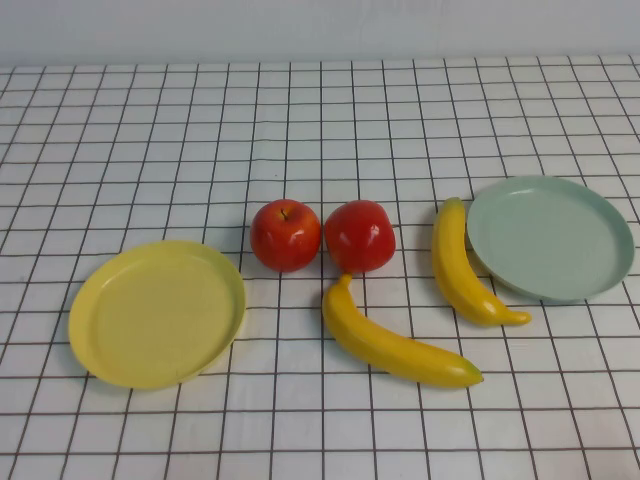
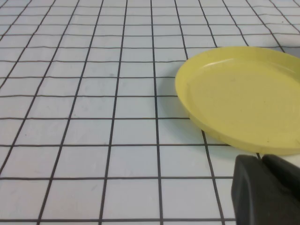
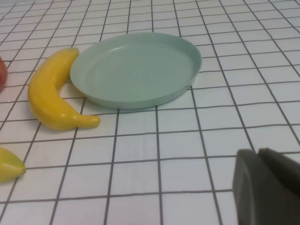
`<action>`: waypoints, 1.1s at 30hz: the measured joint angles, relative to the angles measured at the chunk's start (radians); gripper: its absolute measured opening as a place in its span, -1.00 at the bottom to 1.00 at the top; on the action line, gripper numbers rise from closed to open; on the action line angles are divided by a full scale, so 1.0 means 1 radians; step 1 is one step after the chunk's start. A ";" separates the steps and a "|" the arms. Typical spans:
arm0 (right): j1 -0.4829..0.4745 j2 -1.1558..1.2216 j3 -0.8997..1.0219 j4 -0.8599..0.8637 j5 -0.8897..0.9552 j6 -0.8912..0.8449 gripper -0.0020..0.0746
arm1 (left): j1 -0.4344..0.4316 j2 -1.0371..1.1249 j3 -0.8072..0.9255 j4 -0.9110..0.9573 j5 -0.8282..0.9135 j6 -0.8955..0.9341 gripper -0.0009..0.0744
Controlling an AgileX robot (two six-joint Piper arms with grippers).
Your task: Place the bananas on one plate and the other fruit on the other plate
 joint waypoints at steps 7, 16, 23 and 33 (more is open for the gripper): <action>0.000 0.000 0.000 0.000 0.000 0.000 -0.99 | 0.000 0.000 0.000 0.000 0.000 0.000 -0.99; 0.000 0.000 0.000 0.000 0.000 0.000 -0.99 | 0.000 0.000 0.000 0.015 0.000 0.000 -0.99; 0.000 0.000 0.000 0.000 0.000 0.000 -0.99 | 0.000 0.000 0.000 0.089 0.000 0.000 -0.99; 0.000 0.000 0.000 0.000 0.000 0.000 -0.99 | 0.000 0.000 0.000 0.121 0.000 0.000 -0.99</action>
